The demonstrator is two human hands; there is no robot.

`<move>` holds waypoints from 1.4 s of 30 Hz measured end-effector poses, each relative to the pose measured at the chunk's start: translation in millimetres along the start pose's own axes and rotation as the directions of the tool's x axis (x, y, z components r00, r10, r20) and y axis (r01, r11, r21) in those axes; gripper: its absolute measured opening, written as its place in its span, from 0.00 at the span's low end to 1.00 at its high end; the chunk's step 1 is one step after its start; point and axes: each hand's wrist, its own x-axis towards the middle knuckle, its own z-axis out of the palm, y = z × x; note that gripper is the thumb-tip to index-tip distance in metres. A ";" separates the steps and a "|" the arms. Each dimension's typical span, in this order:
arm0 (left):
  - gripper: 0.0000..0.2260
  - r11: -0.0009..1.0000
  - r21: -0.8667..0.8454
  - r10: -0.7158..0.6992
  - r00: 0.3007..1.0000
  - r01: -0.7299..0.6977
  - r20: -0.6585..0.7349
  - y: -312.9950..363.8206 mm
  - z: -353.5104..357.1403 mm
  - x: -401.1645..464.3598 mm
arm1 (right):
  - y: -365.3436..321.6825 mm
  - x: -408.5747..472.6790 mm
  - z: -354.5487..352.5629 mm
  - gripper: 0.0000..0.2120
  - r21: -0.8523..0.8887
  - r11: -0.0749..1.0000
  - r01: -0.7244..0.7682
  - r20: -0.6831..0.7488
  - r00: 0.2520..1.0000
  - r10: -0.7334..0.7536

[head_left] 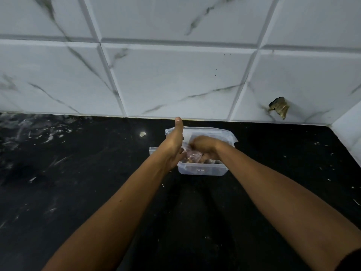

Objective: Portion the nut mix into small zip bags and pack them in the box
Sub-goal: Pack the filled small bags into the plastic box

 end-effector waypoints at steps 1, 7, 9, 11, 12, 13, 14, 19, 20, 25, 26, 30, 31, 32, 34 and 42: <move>0.38 0.999 0.008 0.041 0.999 -0.041 -0.011 -0.3 -4.8 -0.6 | -2.4 -2.4 -0.6 0.12 -0.024 1.000 0.007 -0.028 1.000 -0.008; 0.36 0.971 0.046 0.241 0.956 -0.236 -0.169 -2.2 -58.0 -8.1 | -29.4 -41.4 -0.3 0.11 -0.449 0.868 0.214 -0.412 0.812 -0.414; 0.36 0.973 0.047 0.230 0.949 -0.225 -0.216 -7.9 -76.8 -4.3 | -42.1 -62.3 17.2 0.12 -0.377 0.861 0.342 -0.414 0.769 -0.487; 0.37 0.983 0.028 0.181 0.954 -0.179 -0.239 -17.9 -91.8 2.4 | -53.7 -74.7 44.6 0.13 -0.211 0.878 0.430 -0.351 0.805 -0.479; 0.37 0.988 0.018 0.153 0.957 -0.154 -0.245 -23.9 -98.2 5.4 | -58.5 -76.5 60.6 0.13 -0.096 0.897 0.431 -0.309 0.844 -0.439; 0.38 0.992 0.005 0.126 0.961 -0.129 -0.244 -30.1 -103.5 9.7 | -61.2 -72.8 76.1 0.14 0.013 0.918 0.396 -0.259 0.888 -0.379; 0.38 0.995 -0.014 0.097 0.966 -0.103 -0.240 -35.9 -107.7 13.5 | -62.2 -64.8 91.0 0.15 0.096 0.938 0.333 -0.205 0.929 -0.309; 0.39 0.994 -0.106 -0.022 0.972 -0.003 -0.234 -57.9 -110.3 30.1 | -53.2 -18.2 134.8 0.30 0.096 0.994 0.054 -0.182 0.983 -0.035; 0.38 0.995 -0.099 -0.024 0.972 0.001 -0.232 -60.4 -109.4 32.7 | -51.0 -15.0 135.3 0.31 0.069 0.997 0.020 -0.211 0.977 -0.005; 0.36 0.997 -0.082 -0.017 0.981 0.001 -0.195 -66.2 -99.8 39.7 | -37.7 0.8 132.0 0.28 0.176 0.978 -0.112 -0.282 0.946 0.159; 0.35 0.996 -0.084 -0.008 0.981 -0.009 -0.193 -67.0 -98.2 41.6 | -38.3 3.1 132.8 0.27 0.207 0.973 -0.104 -0.280 0.946 0.161; 0.35 0.996 -0.094 -0.016 0.973 -0.005 -0.229 -69.3 -97.0 46.2 | -43.3 10.4 138.2 0.31 0.204 0.977 -0.058 -0.313 0.942 0.122; 0.35 0.996 -0.094 -0.015 0.972 -0.007 -0.235 -70.3 -98.5 46.5 | -43.4 11.3 139.7 0.31 0.238 0.970 -0.043 -0.334 0.934 0.123; 0.35 0.995 -0.097 -0.011 0.970 -0.013 -0.243 -71.7 -100.4 46.9 | -42.3 13.7 141.5 0.29 0.279 0.960 -0.019 -0.356 0.926 0.122; 0.37 0.995 -0.099 -0.003 0.963 -0.024 -0.269 -74.3 -104.6 46.6 | -40.6 14.4 143.5 0.29 0.356 0.934 0.007 -0.374 0.917 0.136; 0.32 0.987 -0.043 0.139 0.953 -0.156 -0.269 -81.6 -105.8 13.0 | -43.8 10.9 139.4 0.19 0.231 0.972 -0.040 -0.264 0.959 0.102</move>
